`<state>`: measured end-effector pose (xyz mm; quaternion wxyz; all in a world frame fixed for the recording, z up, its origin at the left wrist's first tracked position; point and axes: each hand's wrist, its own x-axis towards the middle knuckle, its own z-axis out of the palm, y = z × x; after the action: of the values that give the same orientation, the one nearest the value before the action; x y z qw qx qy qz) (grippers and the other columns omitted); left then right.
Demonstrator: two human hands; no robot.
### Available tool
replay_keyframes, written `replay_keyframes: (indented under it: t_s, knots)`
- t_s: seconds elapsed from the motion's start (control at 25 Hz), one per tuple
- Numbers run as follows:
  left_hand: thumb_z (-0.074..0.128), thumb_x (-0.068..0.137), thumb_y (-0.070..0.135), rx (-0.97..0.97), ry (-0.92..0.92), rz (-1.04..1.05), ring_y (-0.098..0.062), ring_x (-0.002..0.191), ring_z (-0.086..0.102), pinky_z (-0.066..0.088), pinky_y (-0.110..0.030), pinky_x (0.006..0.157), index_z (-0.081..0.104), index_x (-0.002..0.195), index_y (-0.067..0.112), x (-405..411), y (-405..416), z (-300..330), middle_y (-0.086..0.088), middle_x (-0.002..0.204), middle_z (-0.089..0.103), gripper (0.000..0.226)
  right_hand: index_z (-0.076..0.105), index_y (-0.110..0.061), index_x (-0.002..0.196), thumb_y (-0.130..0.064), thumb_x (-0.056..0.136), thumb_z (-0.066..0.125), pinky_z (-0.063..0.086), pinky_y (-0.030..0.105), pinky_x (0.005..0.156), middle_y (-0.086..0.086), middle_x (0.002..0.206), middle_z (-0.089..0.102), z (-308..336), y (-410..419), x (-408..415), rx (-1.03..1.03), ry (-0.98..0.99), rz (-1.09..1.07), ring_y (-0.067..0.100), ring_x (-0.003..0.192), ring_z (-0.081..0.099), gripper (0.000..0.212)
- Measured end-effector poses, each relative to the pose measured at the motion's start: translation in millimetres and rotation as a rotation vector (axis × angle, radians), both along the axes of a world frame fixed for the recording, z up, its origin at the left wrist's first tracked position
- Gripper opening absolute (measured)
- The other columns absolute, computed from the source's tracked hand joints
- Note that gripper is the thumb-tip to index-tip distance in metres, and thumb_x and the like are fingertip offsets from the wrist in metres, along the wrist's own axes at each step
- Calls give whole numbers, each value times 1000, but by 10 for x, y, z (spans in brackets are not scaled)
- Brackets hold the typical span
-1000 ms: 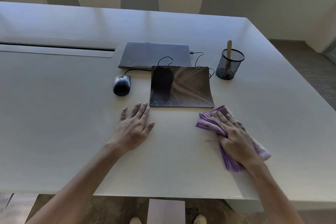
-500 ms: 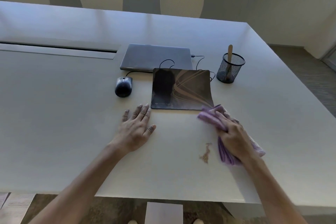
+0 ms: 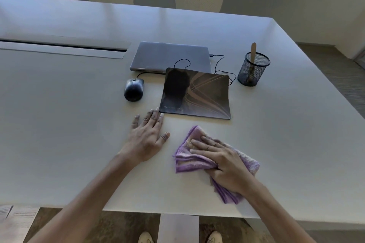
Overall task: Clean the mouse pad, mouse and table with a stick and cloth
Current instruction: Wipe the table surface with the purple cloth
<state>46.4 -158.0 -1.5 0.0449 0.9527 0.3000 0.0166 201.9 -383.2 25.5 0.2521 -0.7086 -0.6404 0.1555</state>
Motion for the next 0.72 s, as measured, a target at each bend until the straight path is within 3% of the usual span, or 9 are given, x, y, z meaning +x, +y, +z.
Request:
replay_keyframes:
  t_s: [0.12,0.24,0.36,0.48,0.72]
  knots:
    - [14,95,58,12,8,-1,-9,146,-15,-8,-42,118,-2,153,22,-1,-2,3,6,160,-14,70,61,-32,131,-15,86,59,23,29,119,-18,141,53,34,-126,31,19,240,161,5,141,37,48]
    - [15,96,57,7,0,-8,-8,146,-14,-8,-41,118,-1,154,21,-5,-7,14,6,161,-12,70,65,-21,128,-4,87,60,33,40,115,-8,135,62,73,-87,140,114,460,64,16,135,48,46]
    - [16,96,56,1,-4,-16,-9,146,-14,-8,-42,118,0,154,19,-18,-22,24,5,161,-11,70,64,-22,129,-7,84,60,33,44,115,-10,135,61,50,24,184,128,309,-81,9,137,45,48]
    - [19,97,54,19,-4,-16,-11,147,-10,-7,-42,118,3,154,17,-12,-36,32,3,161,-7,69,60,-27,132,-16,84,61,30,41,117,-15,139,55,-6,81,148,58,120,-31,4,140,38,50]
    - [18,97,53,1,-9,-34,-13,147,-10,-8,-43,118,2,153,16,-2,-30,20,0,162,-6,69,62,-26,130,-22,88,62,29,43,117,-13,138,56,-6,121,91,82,153,54,5,139,40,42]
